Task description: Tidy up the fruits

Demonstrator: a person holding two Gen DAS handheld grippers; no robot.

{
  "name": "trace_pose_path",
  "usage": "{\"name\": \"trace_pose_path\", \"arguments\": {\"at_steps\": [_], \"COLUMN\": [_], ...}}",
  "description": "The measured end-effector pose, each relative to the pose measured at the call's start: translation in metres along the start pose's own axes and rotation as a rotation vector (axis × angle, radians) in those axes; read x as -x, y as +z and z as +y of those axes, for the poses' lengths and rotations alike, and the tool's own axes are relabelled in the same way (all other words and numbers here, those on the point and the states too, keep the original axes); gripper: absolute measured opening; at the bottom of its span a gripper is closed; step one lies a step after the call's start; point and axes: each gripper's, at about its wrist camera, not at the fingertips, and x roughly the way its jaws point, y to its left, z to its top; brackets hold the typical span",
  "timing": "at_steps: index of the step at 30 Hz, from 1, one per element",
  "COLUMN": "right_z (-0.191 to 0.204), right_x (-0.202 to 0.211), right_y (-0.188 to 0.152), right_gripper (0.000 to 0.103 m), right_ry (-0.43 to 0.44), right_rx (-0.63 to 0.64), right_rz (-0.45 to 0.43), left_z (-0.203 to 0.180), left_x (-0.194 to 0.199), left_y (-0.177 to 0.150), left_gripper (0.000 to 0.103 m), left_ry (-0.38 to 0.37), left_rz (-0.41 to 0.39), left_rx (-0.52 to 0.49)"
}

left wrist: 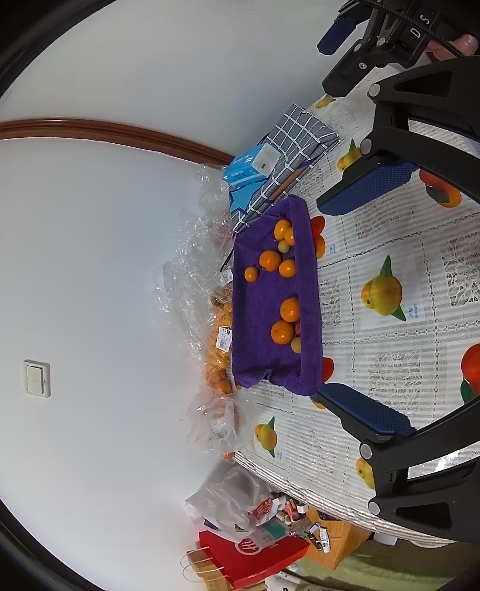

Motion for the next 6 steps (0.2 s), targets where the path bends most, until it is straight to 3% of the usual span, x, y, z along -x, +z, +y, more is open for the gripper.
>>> {"name": "trace_pose_path", "arguments": {"at_steps": [6], "right_z": [0.0028], "right_x": [-0.0013], "right_y": [-0.0001], "right_gripper": [0.1], "right_ry": [0.001], "right_rx": [0.01], "right_rz": [0.002], "left_z": [-0.0002], "left_x": [0.0013], "left_y": [0.0004], "left_gripper": [0.092], "left_ry": [0.001], "left_rz": [-0.007], "left_rx": [0.0]}}
